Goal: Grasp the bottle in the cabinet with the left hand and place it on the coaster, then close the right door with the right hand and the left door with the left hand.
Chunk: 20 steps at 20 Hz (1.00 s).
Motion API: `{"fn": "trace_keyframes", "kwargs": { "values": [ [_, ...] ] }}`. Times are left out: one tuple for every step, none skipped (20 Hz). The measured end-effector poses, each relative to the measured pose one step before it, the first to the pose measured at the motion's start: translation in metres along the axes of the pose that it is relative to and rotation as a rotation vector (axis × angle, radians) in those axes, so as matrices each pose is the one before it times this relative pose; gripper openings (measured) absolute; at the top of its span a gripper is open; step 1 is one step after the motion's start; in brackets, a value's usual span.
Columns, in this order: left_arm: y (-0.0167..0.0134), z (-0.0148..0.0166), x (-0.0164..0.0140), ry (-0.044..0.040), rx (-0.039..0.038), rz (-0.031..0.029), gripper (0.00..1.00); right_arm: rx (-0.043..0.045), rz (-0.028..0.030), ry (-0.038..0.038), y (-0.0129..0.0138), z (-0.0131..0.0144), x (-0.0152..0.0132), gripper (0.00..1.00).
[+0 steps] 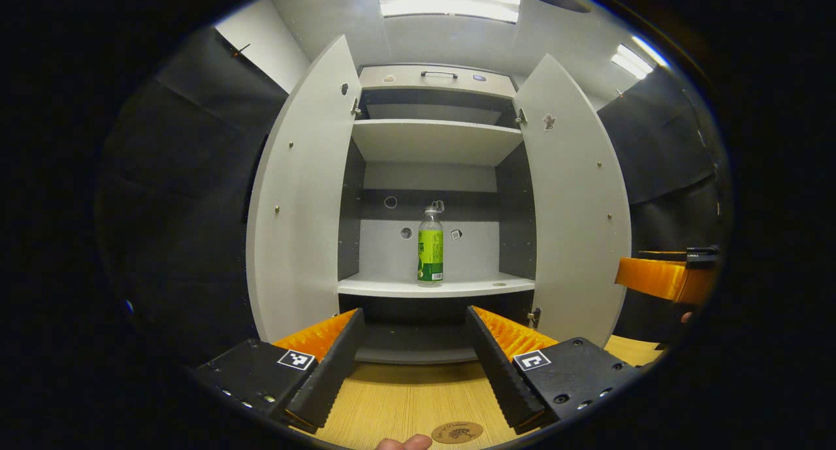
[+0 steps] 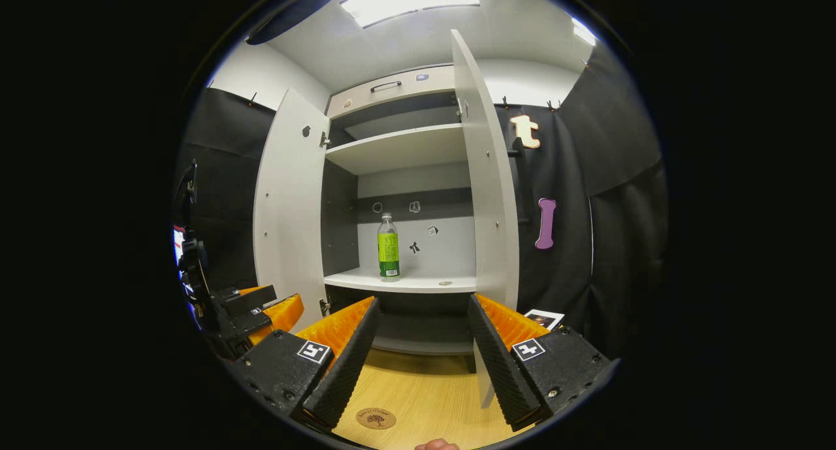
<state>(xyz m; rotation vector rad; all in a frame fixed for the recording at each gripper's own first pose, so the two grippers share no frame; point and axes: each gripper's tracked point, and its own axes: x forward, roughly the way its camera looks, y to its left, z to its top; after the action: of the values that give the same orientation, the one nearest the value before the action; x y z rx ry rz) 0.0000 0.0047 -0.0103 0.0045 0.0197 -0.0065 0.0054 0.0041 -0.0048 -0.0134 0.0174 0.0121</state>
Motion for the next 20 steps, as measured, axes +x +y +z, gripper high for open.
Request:
{"fn": "trace_keyframes", "kwargs": {
  "values": [
    [0.00084, -0.00075, 0.00093, 0.00111, 0.00010, 0.00128, 0.94, -0.00076, -0.00044, 0.00111, -0.00016, -0.00059, -0.00028, 0.83],
    [0.00095, -0.00081, 0.00074, 0.00270, 0.00108, 0.00170, 0.94, 0.00049, 0.00064, 0.00456, -0.00006, -0.00073, 0.00078, 0.83],
    [0.00034, 0.00018, 0.00089, 0.00196, -0.00002, 0.00027, 0.94, 0.00204, 0.00119, 0.00331, 0.00057, -0.00095, 0.00002, 0.83],
    [0.00001, -0.00017, 0.00115, 0.00094, -0.00045, -0.00137, 0.94, 0.00155, 0.00121, 0.00218, 0.00047, -0.00044, 0.00054, 0.83],
    [-0.00055, 0.00055, 0.00223, 0.00012, -0.00048, -0.00312, 0.94, 0.00096, 0.00153, 0.00200, 0.00061, -0.00086, 0.00014, 0.83],
    [-0.00222, 0.00034, 0.00372, 0.00074, -0.00103, -0.01331, 0.94, -0.00012, 0.00136, -0.00017, 0.00097, -0.00024, 0.00070, 0.83],
    [-0.00454, -0.00017, 0.00470, 0.00432, 0.00027, -0.02393, 0.94, -0.00060, 0.00230, 0.00027, 0.00075, 0.00030, 0.00056, 0.83],
    [-0.00252, -0.00005, 0.00482, 0.00305, 0.00264, -0.01378, 0.94, 0.00049, 0.00175, 0.00044, 0.00091, 0.00050, 0.00132, 0.83],
    [-0.00143, 0.00047, 0.00602, 0.00116, 0.00214, -0.00792, 0.94, 0.00103, 0.00281, -0.00009, 0.00080, -0.00010, 0.00082, 0.83],
    [-0.00230, 0.00059, 0.00638, -0.00017, -0.00034, -0.00884, 0.94, -0.00083, 0.00161, -0.00045, 0.00084, 0.00109, 0.00062, 0.83],
    [-0.00231, 0.00007, 0.00643, 0.00110, -0.00269, -0.00540, 0.94, -0.00372, -0.00238, -0.00112, -0.00061, 0.00025, -0.00012, 0.83],
    [-0.00300, -0.00139, 0.00681, 0.00475, -0.00473, -0.00487, 0.94, -0.00521, -0.00497, -0.00354, -0.00078, 0.00188, 0.00093, 0.83],
    [-0.00439, 0.00002, 0.00754, 0.00333, -0.00531, -0.01026, 0.94, -0.00524, -0.00083, -0.00647, 0.00064, 0.00150, 0.00014, 0.83],
    [-0.00345, 0.00152, 0.00814, -0.00396, -0.00335, -0.00965, 0.94, -0.00765, 0.00350, -0.00565, 0.00018, 0.00178, 0.00099, 0.83],
    [-0.00280, 0.00206, 0.00765, -0.00800, -0.00041, -0.00926, 0.94, -0.00856, -0.00212, -0.00061, -0.00081, 0.00028, 0.00124, 0.83],
    [-0.00250, 0.00287, 0.00937, -0.01216, 0.00634, -0.01015, 0.94, -0.00327, -0.00123, 0.00032, -0.00202, 0.00110, 0.00098, 0.83],
    [-0.00065, 0.00394, 0.01050, -0.01321, 0.01414, -0.01037, 0.94, 0.00376, 0.00031, -0.00534, -0.00099, 0.00215, -0.00065, 0.83],
    [0.00047, 0.00309, 0.01213, -0.01036, 0.00900, -0.01156, 0.94, 0.00402, -0.00541, -0.00519, -0.00178, 0.00148, -0.00014, 0.83],
    [-0.00059, 0.00358, 0.01223, -0.00685, 0.00329, -0.01456, 0.94, 0.00126, -0.00594, 0.00048, -0.00176, -0.00063, -0.00081, 0.83],
    [0.00128, 0.00413, 0.01290, -0.00833, 0.00035, -0.01192, 0.94, -0.00089, -0.00340, 0.00207, -0.00029, -0.00007, -0.00023, 0.83]
  ]
}}
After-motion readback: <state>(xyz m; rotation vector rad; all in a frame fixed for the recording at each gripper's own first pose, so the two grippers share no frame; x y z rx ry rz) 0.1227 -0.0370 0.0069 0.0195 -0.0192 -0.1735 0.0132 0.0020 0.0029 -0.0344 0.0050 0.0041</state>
